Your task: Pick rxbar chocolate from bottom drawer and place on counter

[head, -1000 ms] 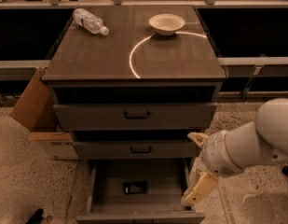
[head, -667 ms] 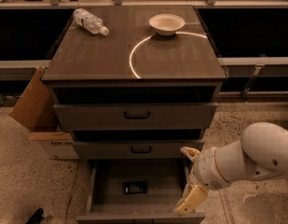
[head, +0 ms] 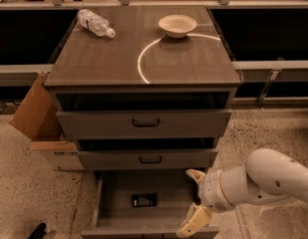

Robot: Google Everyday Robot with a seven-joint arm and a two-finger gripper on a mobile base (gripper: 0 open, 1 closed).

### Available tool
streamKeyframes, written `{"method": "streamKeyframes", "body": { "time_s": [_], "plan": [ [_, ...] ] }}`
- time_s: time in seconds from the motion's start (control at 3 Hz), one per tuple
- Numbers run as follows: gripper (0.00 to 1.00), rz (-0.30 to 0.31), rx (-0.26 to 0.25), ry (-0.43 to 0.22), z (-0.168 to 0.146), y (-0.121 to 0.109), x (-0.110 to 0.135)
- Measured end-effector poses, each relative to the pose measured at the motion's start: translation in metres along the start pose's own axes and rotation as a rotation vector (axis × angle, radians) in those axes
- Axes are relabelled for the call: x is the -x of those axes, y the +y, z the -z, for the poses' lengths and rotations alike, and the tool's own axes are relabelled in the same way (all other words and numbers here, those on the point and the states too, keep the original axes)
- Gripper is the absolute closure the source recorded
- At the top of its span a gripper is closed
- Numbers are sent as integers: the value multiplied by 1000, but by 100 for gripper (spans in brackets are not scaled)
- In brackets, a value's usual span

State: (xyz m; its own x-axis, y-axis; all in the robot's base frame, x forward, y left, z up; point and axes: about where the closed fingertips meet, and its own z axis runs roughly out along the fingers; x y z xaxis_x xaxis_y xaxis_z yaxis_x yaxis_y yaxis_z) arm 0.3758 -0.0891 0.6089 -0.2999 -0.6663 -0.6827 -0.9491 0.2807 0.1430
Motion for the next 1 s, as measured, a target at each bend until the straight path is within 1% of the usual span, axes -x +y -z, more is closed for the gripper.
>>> {"method": "streamKeyframes", "body": {
  "time_s": [0.33, 0.67, 1.0],
  "plan": [
    [0, 24, 25, -21, -15, -3, -8],
    [0, 88, 52, -59, -45, -14, -29],
    [0, 121, 76, -109, -81, -28, -61]
  ]
}}
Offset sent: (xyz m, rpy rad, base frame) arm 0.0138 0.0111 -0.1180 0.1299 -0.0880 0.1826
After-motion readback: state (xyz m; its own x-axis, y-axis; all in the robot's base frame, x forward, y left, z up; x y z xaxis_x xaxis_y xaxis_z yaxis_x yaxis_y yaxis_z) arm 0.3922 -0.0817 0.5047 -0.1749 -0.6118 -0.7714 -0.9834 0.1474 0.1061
